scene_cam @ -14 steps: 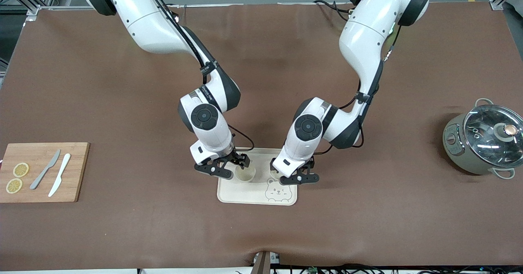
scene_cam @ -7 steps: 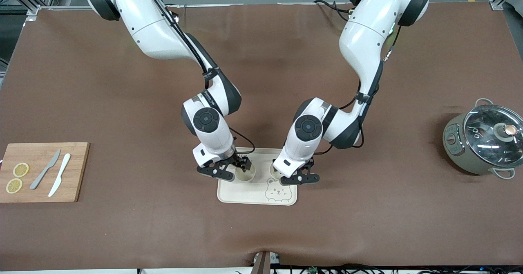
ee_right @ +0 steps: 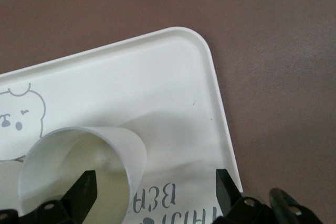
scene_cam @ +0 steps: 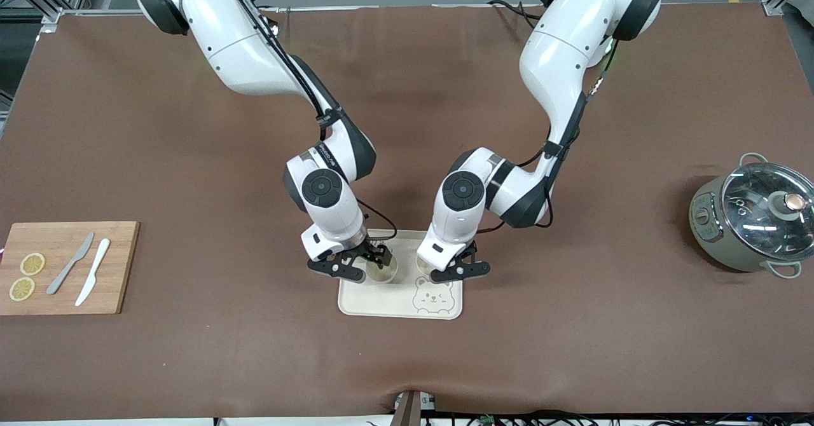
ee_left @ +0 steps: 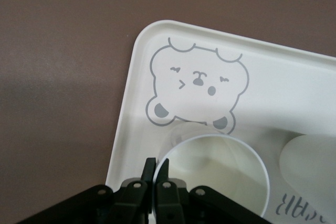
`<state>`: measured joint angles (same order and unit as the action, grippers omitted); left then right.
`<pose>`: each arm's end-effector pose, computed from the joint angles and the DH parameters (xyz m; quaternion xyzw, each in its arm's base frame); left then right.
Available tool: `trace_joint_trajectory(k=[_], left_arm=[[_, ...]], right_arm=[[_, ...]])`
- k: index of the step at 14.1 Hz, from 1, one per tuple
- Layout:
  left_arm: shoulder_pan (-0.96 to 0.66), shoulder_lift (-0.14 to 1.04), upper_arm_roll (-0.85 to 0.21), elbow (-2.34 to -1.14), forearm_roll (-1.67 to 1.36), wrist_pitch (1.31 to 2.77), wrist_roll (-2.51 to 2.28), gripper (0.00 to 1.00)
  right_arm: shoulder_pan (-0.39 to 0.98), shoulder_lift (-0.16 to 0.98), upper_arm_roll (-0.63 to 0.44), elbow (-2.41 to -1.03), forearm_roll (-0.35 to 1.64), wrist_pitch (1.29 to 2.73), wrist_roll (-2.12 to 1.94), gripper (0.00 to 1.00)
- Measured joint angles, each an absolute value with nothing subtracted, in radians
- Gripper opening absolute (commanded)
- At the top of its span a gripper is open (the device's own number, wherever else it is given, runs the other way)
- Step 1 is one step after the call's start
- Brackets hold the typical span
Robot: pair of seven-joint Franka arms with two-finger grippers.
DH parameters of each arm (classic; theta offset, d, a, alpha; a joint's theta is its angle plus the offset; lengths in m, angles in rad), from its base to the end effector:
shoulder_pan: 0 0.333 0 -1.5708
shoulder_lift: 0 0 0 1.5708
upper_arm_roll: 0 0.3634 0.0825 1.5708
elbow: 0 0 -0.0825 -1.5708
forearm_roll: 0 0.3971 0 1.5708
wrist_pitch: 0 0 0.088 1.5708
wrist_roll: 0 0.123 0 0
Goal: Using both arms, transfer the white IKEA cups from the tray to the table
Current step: 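Lift the cup with the left gripper and carry it toward the pot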
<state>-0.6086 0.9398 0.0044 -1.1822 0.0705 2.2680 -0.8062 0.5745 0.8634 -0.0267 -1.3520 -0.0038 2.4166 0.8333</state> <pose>0.6828 -0.4695 0.2343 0.9937 0.0790 0.0751 0.0242 0.6866 0.4252 0.2310 -0.9857 0.1346 -0.0845 0.0556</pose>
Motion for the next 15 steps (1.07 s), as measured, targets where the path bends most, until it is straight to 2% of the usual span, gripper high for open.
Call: trace_joint_trajectory(k=[8,12,15], left_arm=[[-0.603,0.940,0.007,-1.182,0.071,2.275,-0.806,0.00],[-0.597,0.934,0.007,-1.179,0.071,2.274,-0.806,0.00],[-0.593,0.913,0.007,-1.180,0.071,2.227,-0.803,0.00]], right_arm=[[0.575,0.871,-0.027,-1.351,-0.004,2.422,0.833,1.00],[0.575,0.871,-0.026,-1.351,-0.004,2.422,0.833,0.77],[0.576,0.871,-0.025,-1.351,-0.004,2.422,0.833,0.64]])
